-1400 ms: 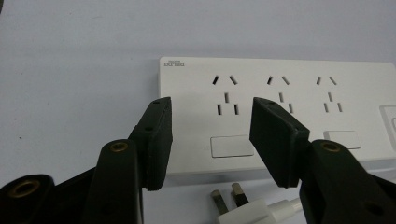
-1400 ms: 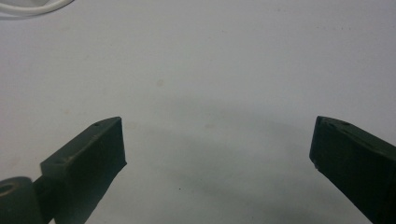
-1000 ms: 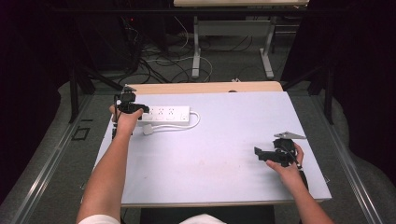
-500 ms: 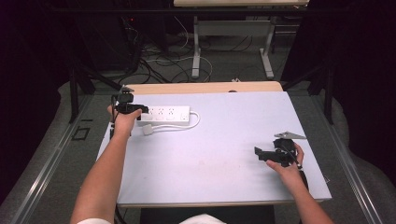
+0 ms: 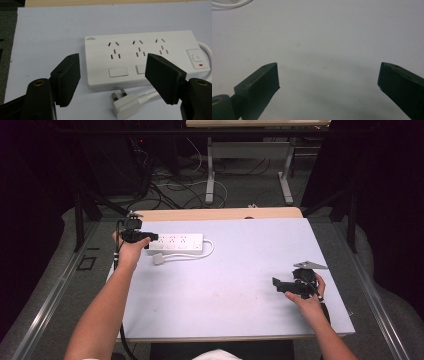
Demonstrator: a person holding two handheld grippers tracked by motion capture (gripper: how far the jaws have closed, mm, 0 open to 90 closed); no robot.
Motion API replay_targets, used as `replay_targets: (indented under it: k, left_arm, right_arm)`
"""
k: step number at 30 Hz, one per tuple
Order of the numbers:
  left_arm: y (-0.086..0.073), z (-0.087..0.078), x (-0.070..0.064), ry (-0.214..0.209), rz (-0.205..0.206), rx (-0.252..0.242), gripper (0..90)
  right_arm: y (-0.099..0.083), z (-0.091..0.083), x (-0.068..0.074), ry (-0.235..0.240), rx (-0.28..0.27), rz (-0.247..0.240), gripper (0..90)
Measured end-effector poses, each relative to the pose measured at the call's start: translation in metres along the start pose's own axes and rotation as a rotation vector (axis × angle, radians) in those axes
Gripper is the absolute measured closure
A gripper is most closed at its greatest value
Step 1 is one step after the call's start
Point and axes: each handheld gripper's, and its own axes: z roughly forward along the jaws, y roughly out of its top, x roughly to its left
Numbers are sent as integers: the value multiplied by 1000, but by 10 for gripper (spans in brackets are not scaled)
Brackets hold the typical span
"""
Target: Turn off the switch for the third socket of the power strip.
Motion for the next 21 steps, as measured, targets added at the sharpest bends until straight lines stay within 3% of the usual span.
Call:
replay_targets:
  k: [5, 15, 18, 21]
  left_arm:
    - [-1, -5, -5, -27, 3, -3, 274]
    - [-3, -13, -20, -91, 21, 2, 114]
    - [-5, -15, -27, -111, 51, 0, 3]
    - [-7, -19, -35, -134, 87, 1, 2]
  right_arm:
    - [0, 0, 0, 1, -3, -1, 32]
    - [0, 0, 0, 0, -5, -5, 32]
    - [0, 0, 0, 0, -4, -5, 32]
    - [0, -1, 0, 1, -3, -3, 33]
